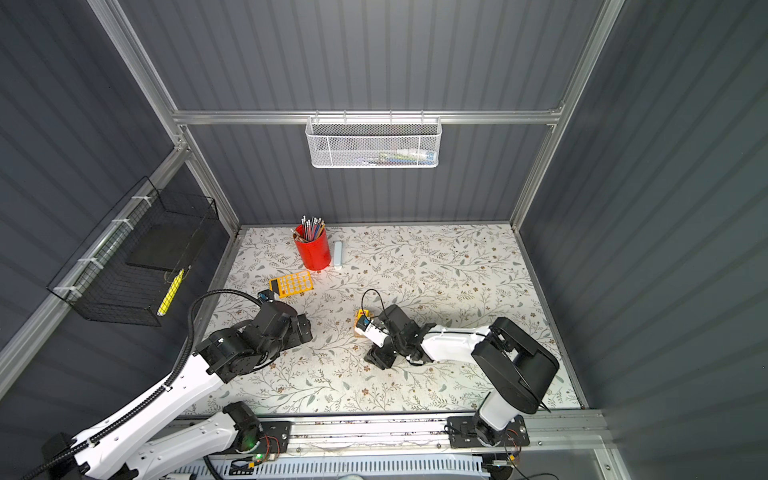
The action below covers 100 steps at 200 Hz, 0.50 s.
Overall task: Build the wood block tower
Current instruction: 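Move the open right gripper over the dark brown block, then lower the right gripper and close it on the dark brown block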
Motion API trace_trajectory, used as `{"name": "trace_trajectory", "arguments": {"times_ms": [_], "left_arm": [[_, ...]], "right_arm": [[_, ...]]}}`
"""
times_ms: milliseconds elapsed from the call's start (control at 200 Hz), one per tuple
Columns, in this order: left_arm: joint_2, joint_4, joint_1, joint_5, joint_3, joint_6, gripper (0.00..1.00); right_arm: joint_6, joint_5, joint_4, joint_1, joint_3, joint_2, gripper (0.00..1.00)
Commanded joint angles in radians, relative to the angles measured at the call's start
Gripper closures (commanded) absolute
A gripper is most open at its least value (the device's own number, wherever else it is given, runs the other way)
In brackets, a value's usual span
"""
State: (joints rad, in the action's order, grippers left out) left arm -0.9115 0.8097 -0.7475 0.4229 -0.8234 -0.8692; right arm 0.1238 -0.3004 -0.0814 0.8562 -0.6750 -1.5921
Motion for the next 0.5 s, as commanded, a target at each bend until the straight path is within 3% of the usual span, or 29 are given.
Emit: {"name": "trace_trajectory", "arguments": {"times_ms": [0,340,495], "left_arm": [[0.013,0.032,-0.004,0.016,0.002,-0.010,0.01],[0.021,0.040,-0.006,0.025,0.006,-0.012,0.00],[0.020,0.034,-0.006,0.030,0.010,-0.013,0.00]], "right_arm": [[-0.036,0.052,0.027,0.037,0.025,0.030,0.41],[-0.105,0.115,0.072,0.140,0.068,0.106,0.41],[-0.196,0.246,0.091,0.162,0.021,0.069,0.44]]}}
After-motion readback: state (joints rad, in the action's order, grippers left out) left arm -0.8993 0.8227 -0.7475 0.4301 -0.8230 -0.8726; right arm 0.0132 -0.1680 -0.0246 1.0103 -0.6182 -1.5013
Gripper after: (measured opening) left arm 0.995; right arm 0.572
